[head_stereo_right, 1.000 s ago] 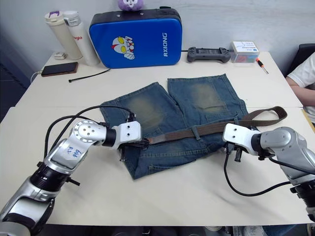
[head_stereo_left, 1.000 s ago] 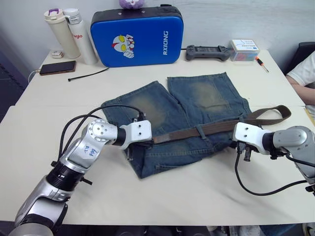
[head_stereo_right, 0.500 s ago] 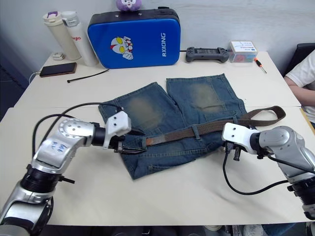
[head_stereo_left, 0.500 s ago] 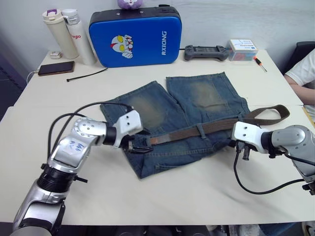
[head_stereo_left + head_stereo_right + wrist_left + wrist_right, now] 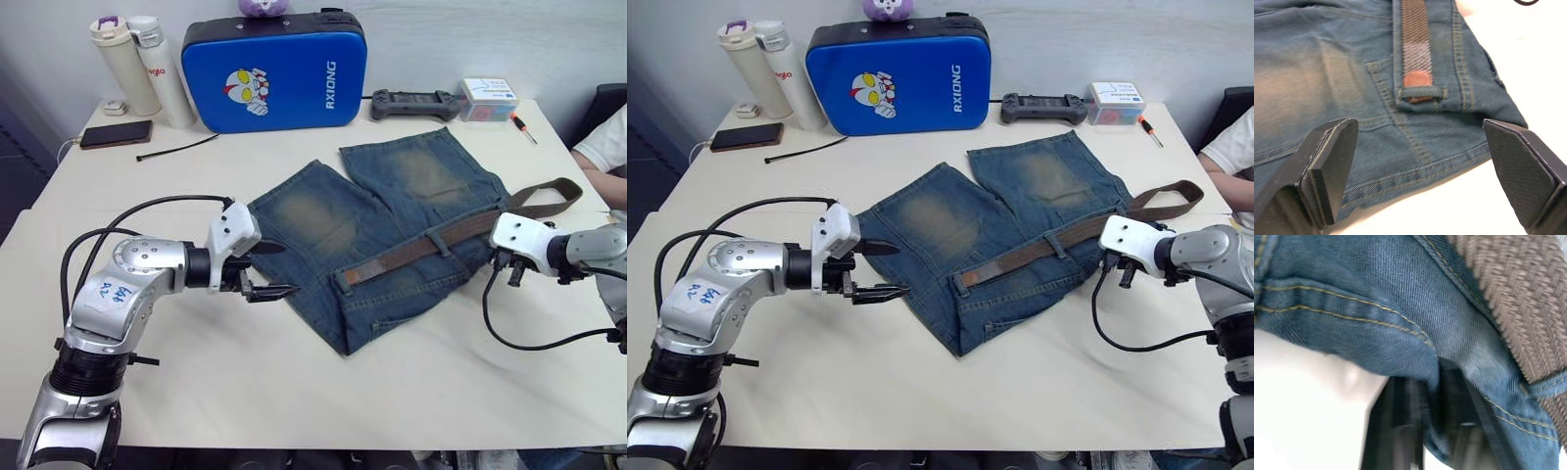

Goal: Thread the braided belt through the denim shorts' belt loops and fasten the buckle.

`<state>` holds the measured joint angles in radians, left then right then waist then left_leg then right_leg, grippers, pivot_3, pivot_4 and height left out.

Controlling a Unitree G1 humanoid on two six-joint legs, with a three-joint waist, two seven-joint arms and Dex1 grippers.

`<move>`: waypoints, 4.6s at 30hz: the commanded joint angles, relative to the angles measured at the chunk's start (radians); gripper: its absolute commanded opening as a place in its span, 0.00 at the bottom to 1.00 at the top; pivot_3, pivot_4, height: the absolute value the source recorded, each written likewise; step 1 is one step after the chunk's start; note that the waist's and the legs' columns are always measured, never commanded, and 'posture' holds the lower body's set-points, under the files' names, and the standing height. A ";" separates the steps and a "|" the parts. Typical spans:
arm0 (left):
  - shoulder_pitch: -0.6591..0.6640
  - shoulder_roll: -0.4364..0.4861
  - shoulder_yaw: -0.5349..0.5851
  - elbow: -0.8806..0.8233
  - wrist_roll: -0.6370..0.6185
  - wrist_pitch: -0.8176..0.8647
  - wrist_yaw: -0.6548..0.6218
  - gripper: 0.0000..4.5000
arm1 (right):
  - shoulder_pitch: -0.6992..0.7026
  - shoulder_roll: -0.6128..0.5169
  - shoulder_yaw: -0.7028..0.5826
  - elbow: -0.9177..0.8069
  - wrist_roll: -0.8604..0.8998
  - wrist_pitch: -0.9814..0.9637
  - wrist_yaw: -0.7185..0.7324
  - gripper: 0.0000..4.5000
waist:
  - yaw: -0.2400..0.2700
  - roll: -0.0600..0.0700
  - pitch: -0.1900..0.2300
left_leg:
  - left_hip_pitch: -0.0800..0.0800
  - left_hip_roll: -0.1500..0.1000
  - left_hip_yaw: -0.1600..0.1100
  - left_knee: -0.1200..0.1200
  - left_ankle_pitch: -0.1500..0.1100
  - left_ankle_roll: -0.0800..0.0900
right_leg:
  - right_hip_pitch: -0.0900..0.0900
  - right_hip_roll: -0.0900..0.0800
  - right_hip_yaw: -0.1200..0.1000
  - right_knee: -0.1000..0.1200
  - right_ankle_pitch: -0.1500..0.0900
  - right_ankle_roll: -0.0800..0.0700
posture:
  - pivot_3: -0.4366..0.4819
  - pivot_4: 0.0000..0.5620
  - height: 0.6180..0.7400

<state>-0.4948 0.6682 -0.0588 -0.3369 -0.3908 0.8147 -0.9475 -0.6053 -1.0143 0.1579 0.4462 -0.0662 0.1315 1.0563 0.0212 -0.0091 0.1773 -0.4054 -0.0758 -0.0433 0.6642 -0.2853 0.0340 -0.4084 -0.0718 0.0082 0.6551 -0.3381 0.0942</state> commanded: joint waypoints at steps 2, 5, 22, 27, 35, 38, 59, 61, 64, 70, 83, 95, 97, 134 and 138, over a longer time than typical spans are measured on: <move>-0.018 -0.004 -0.021 -0.016 -0.015 -0.024 0.001 1.00 | 0.071 -0.082 -0.150 -0.217 0.141 0.183 0.096 0.67 | 0.001 0.000 0.000 | 0.000 0.000 0.000 -0.001 0.000 0.000 | 0.000 0.000 0.000 0.000 0.000 0.000 | 0.48 0.27 1.00; -0.025 0.000 -0.033 -0.002 -0.015 -0.040 -0.010 1.00 | 0.154 -0.133 -0.235 -0.345 0.216 0.309 0.133 1.00 | 0.003 0.001 0.000 | 0.000 0.000 0.000 -0.001 0.000 0.000 | 0.000 0.000 0.000 0.000 0.000 0.000 | 0.48 0.27 1.00; -0.054 -0.053 0.028 0.072 -0.045 -0.141 0.033 1.00 | 0.095 0.757 -0.964 -0.840 1.224 1.483 -0.841 1.00 | 0.006 0.000 0.000 | -0.001 0.000 -0.002 -0.001 -0.001 -0.001 | 0.000 0.000 0.000 0.004 0.000 0.000 | 0.48 0.27 1.00; -0.059 -0.057 0.011 0.071 -0.030 -0.130 0.051 1.00 | 0.314 0.867 -0.836 -0.787 1.847 1.128 -1.544 1.00 | -0.001 0.002 -0.001 | 0.000 0.000 -0.002 -0.002 -0.001 -0.001 | -0.001 0.000 -0.001 0.006 0.000 0.000 | 0.48 0.27 1.00; -0.059 -0.053 0.007 0.061 -0.031 -0.125 0.075 1.00 | 0.428 0.802 -0.631 -0.820 2.038 0.793 -1.750 1.00 | -0.044 0.002 -0.001 | 0.001 0.001 0.000 -0.004 0.002 -0.001 | -0.001 0.001 0.000 0.006 0.000 -0.001 | 0.48 0.27 1.00; -0.060 -0.052 0.004 0.060 -0.029 -0.124 0.081 1.00 | 0.421 0.786 -0.595 -0.806 2.038 0.760 -1.740 1.00 | -0.049 0.002 -0.001 | 0.001 0.001 0.000 -0.005 0.002 -0.001 | -0.001 0.001 0.000 0.006 0.000 -0.001 | 0.48 0.27 1.00; -0.068 -0.041 0.004 0.037 -0.017 -0.111 0.129 1.00 | 0.286 0.705 -0.438 -0.564 1.956 0.651 -1.550 1.00 | -0.047 0.002 -0.001 | 0.001 0.001 -0.001 -0.006 0.001 -0.001 | -0.001 0.000 0.000 0.005 0.000 -0.001 | 0.48 0.27 1.00; -0.068 -0.038 0.007 0.037 -0.017 -0.110 0.130 1.00 | 0.281 0.709 -0.438 -0.536 1.935 0.645 -1.527 0.94 | -0.047 0.002 -0.001 | 0.001 0.001 -0.001 -0.006 0.001 -0.001 | -0.001 0.000 0.000 0.004 0.000 -0.001 | 0.48 0.27 1.00; -0.069 -0.035 0.009 0.038 -0.017 -0.103 0.134 1.00 | 0.281 0.719 -0.436 -0.488 1.895 0.641 -1.494 0.73 | -0.047 0.002 -0.001 | 0.001 0.001 0.000 -0.006 0.001 -0.001 | -0.001 0.000 0.000 0.004 0.000 -0.001 | 0.48 0.27 1.00; -0.073 -0.023 0.007 0.032 -0.017 -0.093 0.136 1.00 | 0.285 0.761 -0.426 -0.433 1.840 0.658 -1.422 0.12 | -0.047 0.002 -0.001 | 0.001 0.001 0.000 -0.006 0.001 -0.001 | -0.001 0.000 0.000 0.004 0.000 -0.001 | 0.48 0.27 1.00; -0.095 -0.040 -0.032 0.032 -0.022 -0.077 0.129 1.00 | 0.348 0.908 -0.206 -0.575 1.736 0.762 -1.376 0.01 | -0.056 0.001 -0.001 | 0.002 0.002 0.000 -0.009 0.002 -0.002 | -0.002 0.001 0.001 0.005 0.000 -0.001 | 0.48 0.27 1.00; -0.117 -0.045 -0.053 0.064 -0.015 -0.096 0.111 1.00 | 0.249 0.883 -0.124 -0.553 1.487 0.817 -1.303 0.01 | -0.053 0.000 -0.002 | 0.003 0.002 -0.001 -0.010 0.003 -0.003 | -0.003 0.001 0.000 0.005 0.000 -0.001 | 0.48 0.27 1.00; -0.115 -0.044 -0.054 0.066 -0.013 -0.100 0.109 1.00 | 0.251 0.885 -0.139 -0.557 1.493 0.825 -1.302 0.01 | -0.053 0.000 -0.002 | 0.003 0.002 0.000 -0.010 0.003 -0.003 | -0.003 0.001 0.000 0.005 0.000 -0.001 | 0.48 0.27 1.00; 0.076 0.117 0.009 0.060 -0.155 0.262 0.133 1.00 | 0.159 0.065 -0.027 -0.508 0.609 0.636 -0.516 0.02 | -0.021 -0.001 0.000 | 0.001 0.001 0.000 -0.007 0.001 0.000 | -0.001 -0.001 0.000 -0.002 -0.001 -0.001 | 0.48 0.27 1.00; 0.067 0.105 -0.036 0.069 -0.141 0.250 0.127 1.00 | 0.146 0.101 -0.018 -0.467 0.571 0.626 -0.515 0.02 | -0.020 -0.001 0.000 | 0.000 0.001 0.000 -0.007 0.001 0.000 | -0.002 -0.001 0.000 -0.002 -0.001 -0.001 | 0.48 0.27 1.00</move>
<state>-0.4087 0.7947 -0.0439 -0.2594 -0.5423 1.0686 -0.8197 -0.4272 -0.9629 0.1276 -0.0700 0.5732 0.7839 0.5501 0.0013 -0.0100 0.1777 -0.4051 -0.0751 -0.0438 0.6569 -0.2843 0.0336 -0.4102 -0.0724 0.0082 0.6532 -0.3386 0.0930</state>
